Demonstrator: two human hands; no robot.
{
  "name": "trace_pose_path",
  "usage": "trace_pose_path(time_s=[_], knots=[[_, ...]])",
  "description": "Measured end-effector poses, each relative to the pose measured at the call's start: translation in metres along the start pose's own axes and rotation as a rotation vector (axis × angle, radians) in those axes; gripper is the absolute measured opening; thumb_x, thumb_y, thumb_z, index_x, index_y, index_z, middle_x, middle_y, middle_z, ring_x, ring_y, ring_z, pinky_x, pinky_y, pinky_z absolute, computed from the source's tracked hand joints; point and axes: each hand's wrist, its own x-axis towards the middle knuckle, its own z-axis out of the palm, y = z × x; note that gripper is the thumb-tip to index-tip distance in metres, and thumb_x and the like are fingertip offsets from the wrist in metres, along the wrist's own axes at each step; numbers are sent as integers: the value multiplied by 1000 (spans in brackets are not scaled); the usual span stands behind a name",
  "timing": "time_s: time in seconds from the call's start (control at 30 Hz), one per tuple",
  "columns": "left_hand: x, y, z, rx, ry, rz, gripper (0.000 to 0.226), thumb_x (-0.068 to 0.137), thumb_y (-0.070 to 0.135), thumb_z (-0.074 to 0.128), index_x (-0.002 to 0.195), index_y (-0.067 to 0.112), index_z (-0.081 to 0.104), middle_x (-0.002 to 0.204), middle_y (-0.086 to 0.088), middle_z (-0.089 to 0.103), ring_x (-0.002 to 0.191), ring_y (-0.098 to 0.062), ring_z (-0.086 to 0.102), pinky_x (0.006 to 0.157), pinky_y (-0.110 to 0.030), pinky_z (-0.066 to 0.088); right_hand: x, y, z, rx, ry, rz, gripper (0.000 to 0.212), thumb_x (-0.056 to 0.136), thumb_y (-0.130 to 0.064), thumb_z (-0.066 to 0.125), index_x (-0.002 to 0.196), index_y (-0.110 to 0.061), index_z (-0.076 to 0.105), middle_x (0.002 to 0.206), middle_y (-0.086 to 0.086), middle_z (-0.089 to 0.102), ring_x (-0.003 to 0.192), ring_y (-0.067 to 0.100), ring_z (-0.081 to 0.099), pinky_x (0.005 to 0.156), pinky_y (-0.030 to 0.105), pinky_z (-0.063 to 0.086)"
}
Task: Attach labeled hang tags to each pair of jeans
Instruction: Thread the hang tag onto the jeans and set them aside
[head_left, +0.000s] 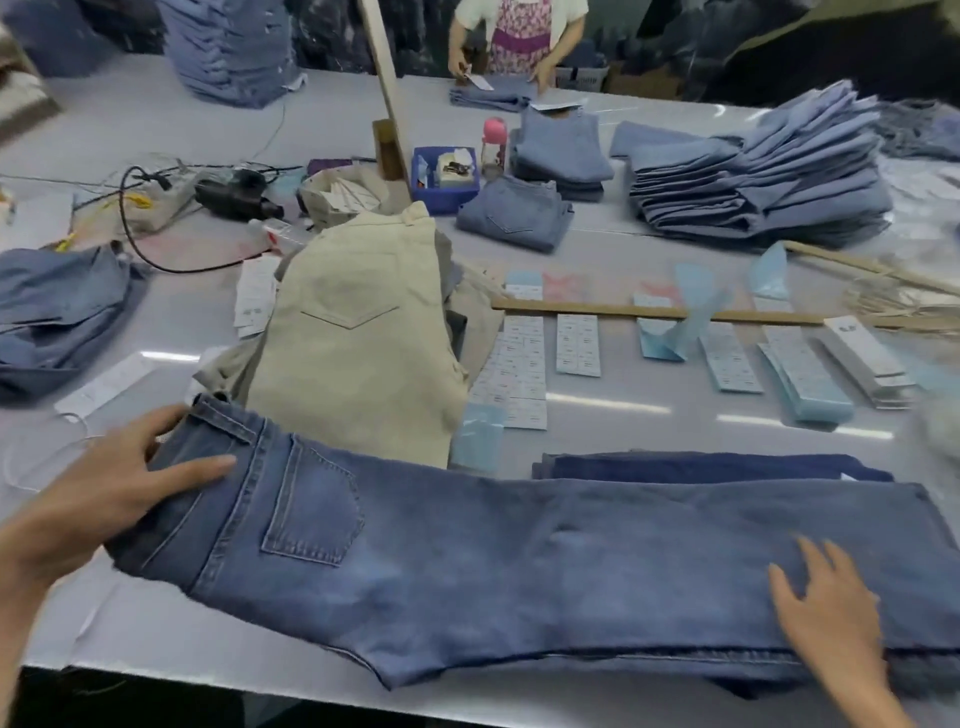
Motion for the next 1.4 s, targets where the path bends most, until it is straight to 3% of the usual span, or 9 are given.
trace_pose_path(time_s=[0.1,0.23,0.4,0.53,0.77,0.87,0.97,1.2,1.4], knots=[[-11,95,65,-33,-108,127,61,53,69,81,107,51,60,88,16,76,74,-5,74,57,-24,58,-55,-84,-25,734,-388,-35,35,95,-26,64,130,-21,61,128,11,68,110,25,67,101,46,51],[-33,198,202,133,-284,350,36,83,40,65,105,40,36,75,4,65,64,-8,61,62,-40,52,-83,-150,-69,1212,-814,-31,78,69,-69,76,133,-26,61,119,10,73,109,30,71,91,52,58],[-89,258,338,-57,-645,466,72,89,17,66,133,40,14,98,-2,68,81,-23,70,75,-47,60,-47,-112,-137,1093,-607,-194,39,86,-31,77,120,-18,63,82,0,75,68,11,71,52,19,53],[-117,251,385,-534,-935,419,76,99,16,63,149,45,14,142,10,54,134,0,50,113,-20,39,-5,-45,-172,928,-533,-213,37,81,-13,77,117,-14,67,100,8,77,91,23,75,70,28,59],[-76,176,430,-111,-30,166,48,89,6,73,134,9,56,131,-11,62,123,-30,58,111,-47,41,104,78,-177,922,-302,53,21,86,-7,74,106,-11,68,73,2,75,63,18,72,56,29,55],[-62,119,439,269,-25,-234,64,85,30,79,137,4,54,135,-26,56,125,-46,50,107,-53,40,135,129,-151,688,-313,102,22,90,-2,69,111,-11,67,79,2,75,72,18,72,62,31,57],[-59,87,449,161,17,-459,92,61,60,85,127,2,59,124,-28,61,117,-47,56,104,-57,44,147,157,-117,503,-467,191,20,92,-10,66,111,-9,63,93,10,73,83,26,71,78,45,60],[-43,87,449,160,130,-431,38,85,47,77,91,14,57,99,-16,65,89,-36,58,87,-50,49,160,175,-108,432,-447,129,23,89,-39,74,102,-27,59,94,-5,71,85,16,70,71,34,54],[-39,114,438,94,349,-233,35,89,51,69,91,23,48,72,-2,59,70,-36,54,67,-45,45,159,193,-120,561,-257,37,7,93,-27,72,99,-30,69,85,-7,74,69,5,68,65,28,53]])
